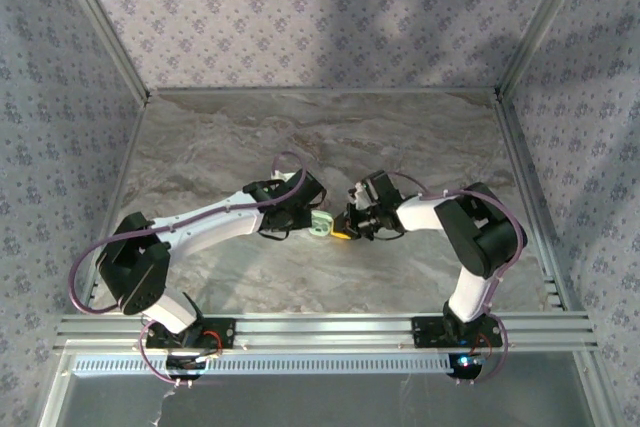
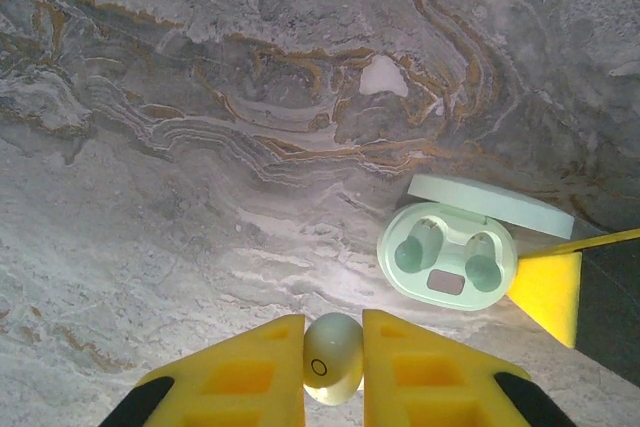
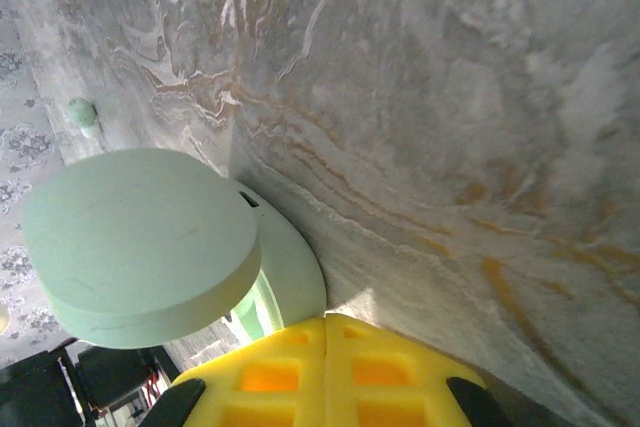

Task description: Insert the wireless bluetooth earbuds into the charging case

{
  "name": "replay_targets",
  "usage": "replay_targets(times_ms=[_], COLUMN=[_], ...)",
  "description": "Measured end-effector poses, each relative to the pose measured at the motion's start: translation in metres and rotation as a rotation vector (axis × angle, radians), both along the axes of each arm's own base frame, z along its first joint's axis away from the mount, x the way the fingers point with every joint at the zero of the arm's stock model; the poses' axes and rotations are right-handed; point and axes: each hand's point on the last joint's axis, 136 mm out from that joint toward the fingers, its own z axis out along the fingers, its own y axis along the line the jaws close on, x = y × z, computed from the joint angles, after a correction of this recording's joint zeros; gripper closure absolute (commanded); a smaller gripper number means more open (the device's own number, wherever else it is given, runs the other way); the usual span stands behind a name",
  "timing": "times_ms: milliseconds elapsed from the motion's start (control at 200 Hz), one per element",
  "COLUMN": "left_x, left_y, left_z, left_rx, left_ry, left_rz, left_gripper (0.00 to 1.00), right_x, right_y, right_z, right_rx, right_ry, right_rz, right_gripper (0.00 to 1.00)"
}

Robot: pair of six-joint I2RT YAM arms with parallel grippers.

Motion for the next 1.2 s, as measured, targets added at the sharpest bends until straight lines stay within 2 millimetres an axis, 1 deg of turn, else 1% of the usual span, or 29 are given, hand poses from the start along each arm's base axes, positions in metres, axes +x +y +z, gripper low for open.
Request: replay_targets(times_ms=[160,255,355,520,610,740,835,954,1199], left_x=[0.0,0.0,0.001,-0.003,-0.006,-0.009,-0.01,-0.007,0.003], left_y=[-0.001,-0.003,-0.007,-0.016,-0.021,-0.026,-0.03,-0.034,-0.047], left_z=[0.0,0.0,0.001,0.0,-0.007,-0.019,-0.025,-0.024,-0.024], left_rx=[-0.005,-0.013,-0.031,-0.05,-0.044,-0.023,-0.015,-0.02,-0.026], left_ry=[0.001,0.002,-0.002,0.002,0.015,0.038,0.049,0.049,0.046], left_rz=[-0.001,-0.003,-0.009,-0.021,-0.027,-0.03,-0.027,-0.02,-0.017], left_gripper=[0.82,0.83,0.83,0.83,0.83,0.83,0.83,0.83,0.83], right_x=[-0.007,-0.011,-0.008,0.009,0.015,0.02,0.022,0.021,0.022], right_y=[0.001,-0.006,-0.02,-0.05,-0.067,-0.084,-0.095,-0.105,-0.112], right_z=[-0.003,0.0,0.007,0.032,0.042,0.051,0.054,0.051,0.052], right_rx=[0.003,-0.001,-0.014,-0.035,-0.06,-0.085,-0.097,-0.107,-0.094], right_ry=[0.009,0.008,-0.002,-0.082,-0.116,-0.144,-0.151,-0.139,-0.136], right_rz=[0.001,-0.013,-0.049,-0.112,-0.137,-0.151,-0.158,-0.163,-0.164], right_gripper=[0.94,0.94,0.94,0.93,0.92,0.92,0.92,0.92,0.92])
